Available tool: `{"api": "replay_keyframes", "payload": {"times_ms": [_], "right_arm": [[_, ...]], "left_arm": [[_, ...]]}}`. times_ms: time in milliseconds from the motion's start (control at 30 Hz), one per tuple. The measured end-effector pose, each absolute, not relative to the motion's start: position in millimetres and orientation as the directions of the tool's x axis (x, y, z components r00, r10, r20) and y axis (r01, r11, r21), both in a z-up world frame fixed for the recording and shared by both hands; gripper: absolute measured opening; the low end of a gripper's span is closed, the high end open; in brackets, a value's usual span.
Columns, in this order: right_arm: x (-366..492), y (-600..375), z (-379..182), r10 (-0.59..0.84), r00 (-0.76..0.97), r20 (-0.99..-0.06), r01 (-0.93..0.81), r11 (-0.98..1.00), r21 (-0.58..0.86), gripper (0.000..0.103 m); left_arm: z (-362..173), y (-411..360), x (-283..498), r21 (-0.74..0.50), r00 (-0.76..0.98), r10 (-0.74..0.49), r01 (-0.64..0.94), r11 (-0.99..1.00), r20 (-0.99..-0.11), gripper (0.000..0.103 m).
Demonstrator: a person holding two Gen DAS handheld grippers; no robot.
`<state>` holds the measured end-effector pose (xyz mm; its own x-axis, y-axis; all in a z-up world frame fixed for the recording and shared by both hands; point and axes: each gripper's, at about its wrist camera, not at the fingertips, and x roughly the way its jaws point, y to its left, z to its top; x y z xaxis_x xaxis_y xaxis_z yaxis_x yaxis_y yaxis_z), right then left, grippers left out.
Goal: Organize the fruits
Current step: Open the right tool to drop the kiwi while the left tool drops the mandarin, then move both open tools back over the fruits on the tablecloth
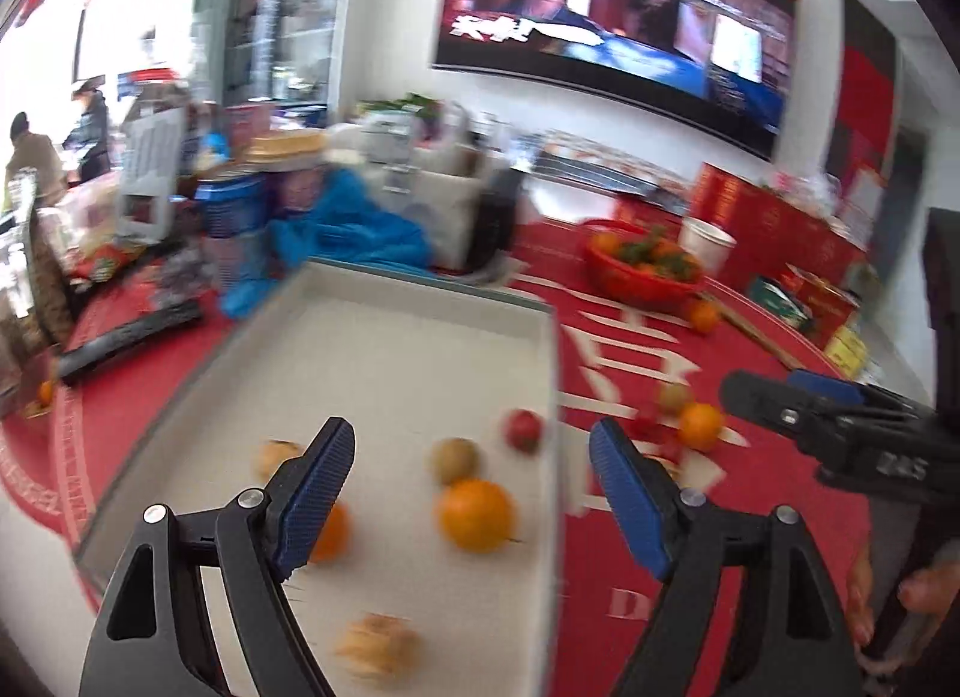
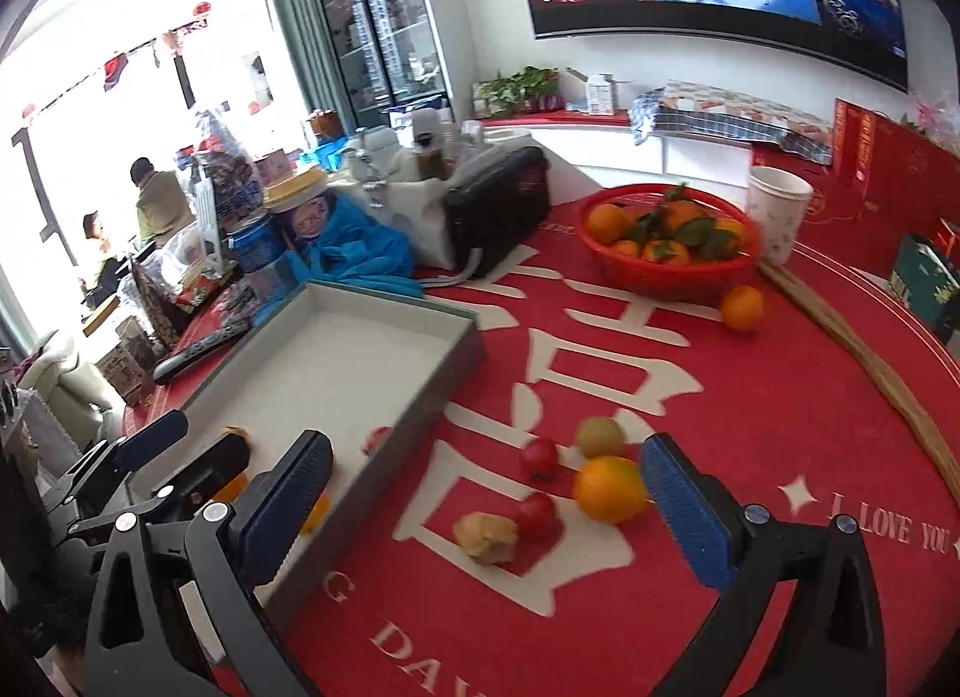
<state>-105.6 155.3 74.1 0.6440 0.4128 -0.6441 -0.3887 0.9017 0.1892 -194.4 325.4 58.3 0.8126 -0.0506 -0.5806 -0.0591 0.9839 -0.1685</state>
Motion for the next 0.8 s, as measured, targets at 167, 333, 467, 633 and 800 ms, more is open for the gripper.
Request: {"api": "replay_keyframes", "payload": {"times_ms": [167, 333, 467, 633, 800], "right_arm": [[-100, 97, 51, 0.258, 0.666, -0.700, -0.240, 0.963, 0.126, 0.103], [-86, 66, 14, 0.242, 0.552, -0.798, -0.183, 0.969, 0.167, 0.103], [-88, 59, 5, 0.164, 0.528, -0.833, -0.171, 0.982, 0.084, 0.103], [-86, 36, 5, 0.159, 0.517, -0.841, -0.120, 0.986, 0.113, 0.103], [-87, 30, 7, 0.177, 0.515, -0.839, -0.116, 0.984, 0.136, 0.103]], "left_arm": [[49, 286, -179, -0.193, 0.745, -0.180, 0.069, 0.979, -0.643, 0.083], [39, 242, -170, -0.048, 0.720, -0.105, 0.099, 0.994, -0.686, 0.083], [33, 219, -160, -0.008, 0.682, -0.099, 0.136, 0.991, -0.725, 0.083], [26, 194, -140, 0.100, 0.677, -0.039, 0.165, 0.981, -0.735, 0.083], [9, 204, -126, 0.006, 0.607, -0.097, 0.166, 0.986, -0.789, 0.069]]}}
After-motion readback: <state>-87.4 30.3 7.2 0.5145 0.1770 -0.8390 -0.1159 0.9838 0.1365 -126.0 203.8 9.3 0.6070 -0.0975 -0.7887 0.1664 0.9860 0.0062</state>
